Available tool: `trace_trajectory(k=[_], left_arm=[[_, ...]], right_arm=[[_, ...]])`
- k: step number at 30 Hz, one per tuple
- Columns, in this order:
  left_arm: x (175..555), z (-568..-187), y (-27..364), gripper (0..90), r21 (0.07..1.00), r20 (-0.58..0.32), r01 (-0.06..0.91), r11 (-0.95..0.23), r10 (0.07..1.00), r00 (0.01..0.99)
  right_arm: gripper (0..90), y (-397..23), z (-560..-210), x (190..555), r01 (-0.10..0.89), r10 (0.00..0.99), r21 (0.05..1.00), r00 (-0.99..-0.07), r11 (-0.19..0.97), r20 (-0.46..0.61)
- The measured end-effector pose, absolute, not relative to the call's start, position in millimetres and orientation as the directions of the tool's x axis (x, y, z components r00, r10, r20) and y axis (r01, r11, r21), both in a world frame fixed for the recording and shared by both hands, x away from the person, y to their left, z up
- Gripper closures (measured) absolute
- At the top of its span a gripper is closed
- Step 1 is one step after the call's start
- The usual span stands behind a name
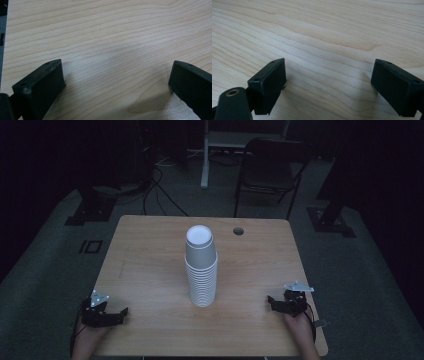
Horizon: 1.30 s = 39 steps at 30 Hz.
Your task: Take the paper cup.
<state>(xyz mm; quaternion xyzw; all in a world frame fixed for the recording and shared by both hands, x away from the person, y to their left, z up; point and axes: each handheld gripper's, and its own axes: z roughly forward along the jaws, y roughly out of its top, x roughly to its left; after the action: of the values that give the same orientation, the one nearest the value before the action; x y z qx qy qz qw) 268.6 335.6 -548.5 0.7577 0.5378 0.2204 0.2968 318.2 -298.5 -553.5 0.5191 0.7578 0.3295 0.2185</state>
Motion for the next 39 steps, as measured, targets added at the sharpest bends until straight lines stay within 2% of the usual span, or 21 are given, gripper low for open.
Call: trace_trajectory(k=[18,28,31,33,36,39], left_arm=[[266,-547,339,1.1,0.703,0.002,0.67,-0.24,0.942,0.335],[264,-543,332,1.1,0.686,0.046,0.663,-0.3,0.928,0.371],[265,-541,327,1.2,0.692,0.022,0.657,-0.299,0.918,0.395],[266,-539,324,1.1,0.701,-0.024,0.654,-0.285,0.907,0.42],[267,-539,318,1.1,0.725,0.006,0.616,-0.31,0.896,0.444],[268,-539,315,1.2,0.737,-0.01,0.603,-0.305,0.887,0.461]], right_arm=[[11.9,-298,-553,318,0.643,0.931,0.726,-0.365,0.243,0.011],[11.9,-298,-553,318,0.643,0.931,0.726,-0.365,0.243,0.012],[11.9,-298,-553,318,0.643,0.931,0.726,-0.365,0.243,0.012],[11.9,-298,-553,318,0.643,0.931,0.726,-0.365,0.243,0.012],[11.9,-299,-553,318,0.643,0.931,0.726,-0.365,0.243,0.012],[12.0,-299,-553,318,0.643,0.93,0.726,-0.368,0.245,0.012]])
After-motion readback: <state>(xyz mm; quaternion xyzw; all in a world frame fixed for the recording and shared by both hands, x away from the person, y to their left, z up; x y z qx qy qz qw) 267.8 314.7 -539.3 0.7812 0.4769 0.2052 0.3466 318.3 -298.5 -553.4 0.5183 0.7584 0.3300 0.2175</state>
